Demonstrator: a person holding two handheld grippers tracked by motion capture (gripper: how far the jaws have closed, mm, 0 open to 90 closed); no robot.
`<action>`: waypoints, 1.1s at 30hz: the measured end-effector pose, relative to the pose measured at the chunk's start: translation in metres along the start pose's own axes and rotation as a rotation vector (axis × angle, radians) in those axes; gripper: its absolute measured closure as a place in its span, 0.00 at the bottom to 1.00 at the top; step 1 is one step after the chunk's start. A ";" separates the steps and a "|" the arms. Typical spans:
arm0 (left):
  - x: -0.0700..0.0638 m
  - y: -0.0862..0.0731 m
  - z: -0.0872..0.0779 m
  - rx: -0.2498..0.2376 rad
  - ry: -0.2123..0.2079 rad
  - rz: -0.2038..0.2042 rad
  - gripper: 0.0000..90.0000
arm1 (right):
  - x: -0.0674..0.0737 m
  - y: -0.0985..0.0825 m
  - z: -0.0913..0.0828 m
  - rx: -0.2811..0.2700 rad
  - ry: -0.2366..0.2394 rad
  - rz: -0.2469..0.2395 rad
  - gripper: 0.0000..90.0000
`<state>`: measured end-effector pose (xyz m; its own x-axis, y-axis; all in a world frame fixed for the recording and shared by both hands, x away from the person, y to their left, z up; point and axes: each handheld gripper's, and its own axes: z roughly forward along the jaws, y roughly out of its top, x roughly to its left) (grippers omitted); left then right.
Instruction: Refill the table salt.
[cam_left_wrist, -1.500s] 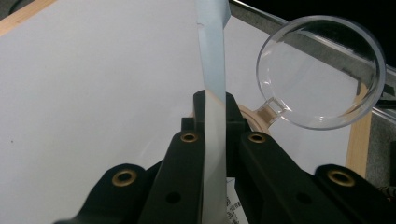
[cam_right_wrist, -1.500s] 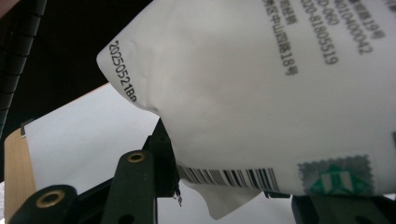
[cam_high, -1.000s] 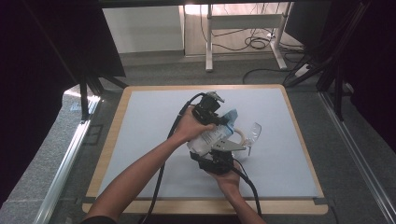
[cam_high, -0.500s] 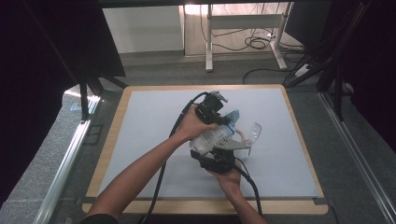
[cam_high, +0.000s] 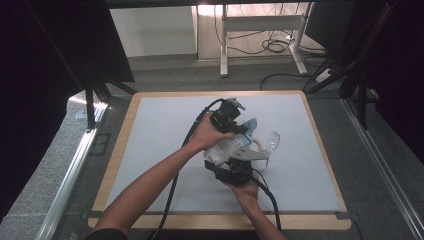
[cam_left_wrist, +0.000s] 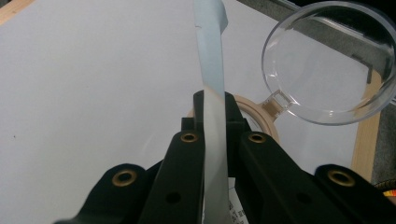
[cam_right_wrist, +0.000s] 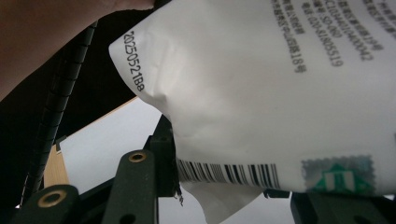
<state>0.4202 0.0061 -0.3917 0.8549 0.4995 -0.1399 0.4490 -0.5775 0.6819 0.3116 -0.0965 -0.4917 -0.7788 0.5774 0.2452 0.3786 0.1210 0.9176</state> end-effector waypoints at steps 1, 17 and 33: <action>0.000 0.000 0.000 -0.002 0.000 -0.002 1.00 | 0.000 0.000 0.000 0.001 0.000 0.000 0.64; 0.000 -0.001 -0.001 -0.006 -0.010 -0.002 1.00 | 0.001 0.001 -0.002 -0.004 0.011 -0.007 0.65; 0.001 0.001 0.001 0.005 -0.027 0.004 1.00 | 0.004 0.002 -0.003 -0.019 -0.006 0.003 0.65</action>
<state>0.4219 0.0055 -0.3922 0.8635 0.4794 -0.1563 0.4464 -0.5826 0.6792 0.3077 -0.0968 -0.4883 -0.7745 0.5826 0.2463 0.3718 0.1042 0.9225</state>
